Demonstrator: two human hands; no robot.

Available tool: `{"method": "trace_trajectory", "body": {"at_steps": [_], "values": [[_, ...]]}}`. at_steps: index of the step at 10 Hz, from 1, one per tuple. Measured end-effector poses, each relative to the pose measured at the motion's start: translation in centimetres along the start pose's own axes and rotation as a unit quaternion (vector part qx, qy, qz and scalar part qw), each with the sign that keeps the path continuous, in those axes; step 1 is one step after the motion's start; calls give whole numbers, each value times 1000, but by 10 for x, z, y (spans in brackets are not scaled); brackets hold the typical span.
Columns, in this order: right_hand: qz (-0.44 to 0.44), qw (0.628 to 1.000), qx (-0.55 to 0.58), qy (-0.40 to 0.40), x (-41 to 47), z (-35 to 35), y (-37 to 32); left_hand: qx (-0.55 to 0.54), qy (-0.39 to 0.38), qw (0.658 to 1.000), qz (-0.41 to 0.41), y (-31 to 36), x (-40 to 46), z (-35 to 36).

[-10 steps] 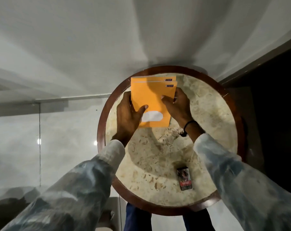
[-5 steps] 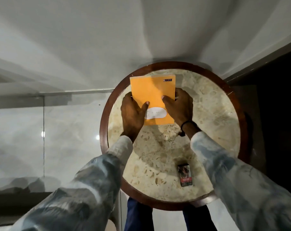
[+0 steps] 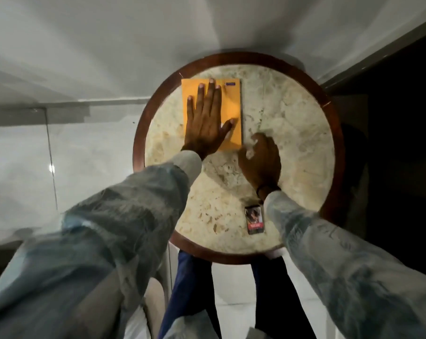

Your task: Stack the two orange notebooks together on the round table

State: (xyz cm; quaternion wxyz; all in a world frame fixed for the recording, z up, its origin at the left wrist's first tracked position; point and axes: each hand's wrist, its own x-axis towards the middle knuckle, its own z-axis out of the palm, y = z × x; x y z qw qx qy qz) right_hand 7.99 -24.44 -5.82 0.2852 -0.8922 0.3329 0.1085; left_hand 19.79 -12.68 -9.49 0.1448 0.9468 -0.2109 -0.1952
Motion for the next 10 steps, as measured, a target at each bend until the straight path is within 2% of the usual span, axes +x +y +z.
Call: {"method": "trace_trajectory", "body": {"at_steps": [1, 2, 3, 4, 5, 6, 7, 8, 9, 10], "values": [[2, 996, -83, -36, -59, 3, 44, 56, -42, 998, 6, -6, 2, 18], [2, 986, -145, -88, -104, 8, 72, 66, -38, 997, 3, -10, 4, 23], [5, 977, -152, -150, -119, 11, 82, 74, -46, 996, 4, -10, 8, 20], [20, 989, -98, -113, -92, 12, 76, 75, -47, 996, 8, -10, 9, 20], [-13, 1000, -23, 9, -26, -5, 56, 84, -39, 996, 8, -11, 10, 22], [-52, 993, 8, 106, 47, -24, 34, 95, -30, 995, 11, -13, 8, 29], [-65, 990, -18, 127, 92, -25, 21, 94, -11, 995, 15, -16, 9, 35], [-70, 991, -58, 95, 106, -16, 22, 98, 2, 995, 13, -19, 13, 44], [-44, 996, -36, 69, 100, -24, 17, 104, -4, 995, 7, -16, 12, 38], [-29, 989, 86, 114, 94, -66, 2, 109, 1, 994, 17, -6, 3, 18]]}}
